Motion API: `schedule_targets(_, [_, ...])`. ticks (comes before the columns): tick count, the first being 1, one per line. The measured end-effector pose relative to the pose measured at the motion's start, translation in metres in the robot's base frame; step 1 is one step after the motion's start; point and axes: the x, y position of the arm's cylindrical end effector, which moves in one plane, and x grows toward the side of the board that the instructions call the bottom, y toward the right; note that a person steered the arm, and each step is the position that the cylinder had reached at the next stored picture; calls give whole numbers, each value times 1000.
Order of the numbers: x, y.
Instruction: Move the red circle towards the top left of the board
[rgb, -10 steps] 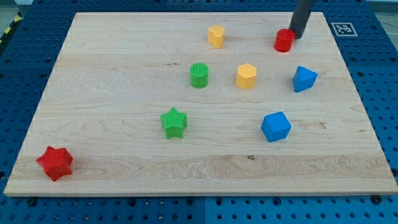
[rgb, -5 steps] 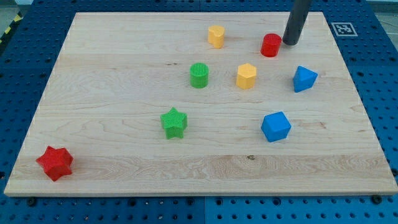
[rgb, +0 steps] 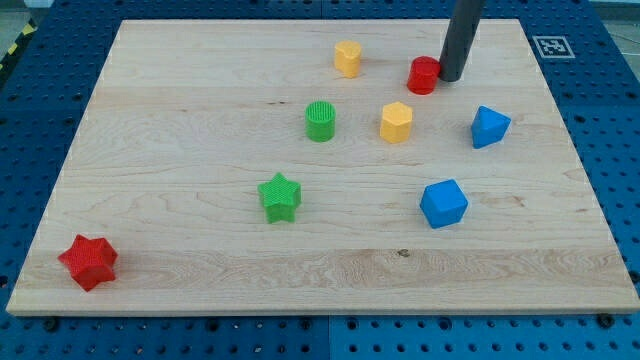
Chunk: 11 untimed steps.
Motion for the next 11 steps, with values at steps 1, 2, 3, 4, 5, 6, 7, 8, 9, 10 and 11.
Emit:
schedule_targets(1, [0,-14])
schedule_targets(2, [-2,-26])
schedule_targets(3, [2,-26])
schedule_targets(4, [9,-26])
schedule_targets(5, [13,-37])
schedule_targets(6, [13,-54])
schedule_targets(7, [13,-65])
schedule_targets(8, [13,-86])
schedule_targets(9, [13,-105])
schedule_targets(10, [13,-126])
schedule_targets(11, [13,-147])
